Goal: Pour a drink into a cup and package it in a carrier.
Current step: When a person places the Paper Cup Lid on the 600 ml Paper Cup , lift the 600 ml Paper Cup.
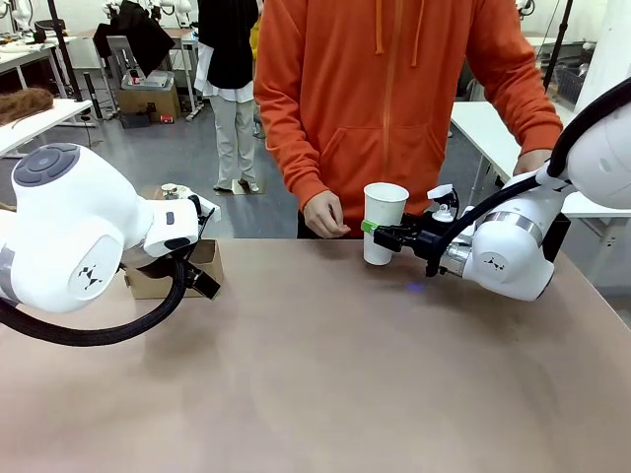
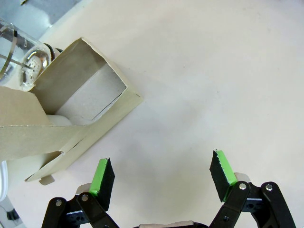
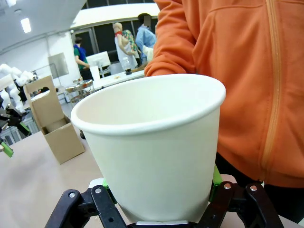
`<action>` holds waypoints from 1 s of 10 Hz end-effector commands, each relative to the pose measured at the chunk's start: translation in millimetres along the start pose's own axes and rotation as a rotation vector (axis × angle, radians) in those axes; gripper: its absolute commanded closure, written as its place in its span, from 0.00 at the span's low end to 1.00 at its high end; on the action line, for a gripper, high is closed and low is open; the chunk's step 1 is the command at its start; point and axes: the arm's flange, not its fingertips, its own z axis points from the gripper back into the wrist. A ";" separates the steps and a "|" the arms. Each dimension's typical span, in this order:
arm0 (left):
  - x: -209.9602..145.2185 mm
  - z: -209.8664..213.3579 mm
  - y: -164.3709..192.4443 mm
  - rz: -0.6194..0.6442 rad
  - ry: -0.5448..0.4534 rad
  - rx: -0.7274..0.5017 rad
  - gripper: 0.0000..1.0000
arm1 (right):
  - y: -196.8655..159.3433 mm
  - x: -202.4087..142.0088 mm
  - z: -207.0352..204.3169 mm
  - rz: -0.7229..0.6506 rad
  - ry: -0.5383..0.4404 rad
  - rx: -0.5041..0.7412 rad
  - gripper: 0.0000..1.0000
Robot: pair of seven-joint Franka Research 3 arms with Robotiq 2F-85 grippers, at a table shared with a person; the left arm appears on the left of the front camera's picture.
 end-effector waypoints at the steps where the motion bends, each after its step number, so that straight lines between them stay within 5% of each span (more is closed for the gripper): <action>1: -0.2 0.4 0.5 0.002 -0.001 -0.002 0.00 | 3.1 4.5 -0.5 0.001 -0.006 0.000 0.20; 10: -0.2 0.4 0.5 0.002 -0.001 -0.002 0.00 | 3.1 4.5 -0.5 0.001 -0.006 0.000 0.20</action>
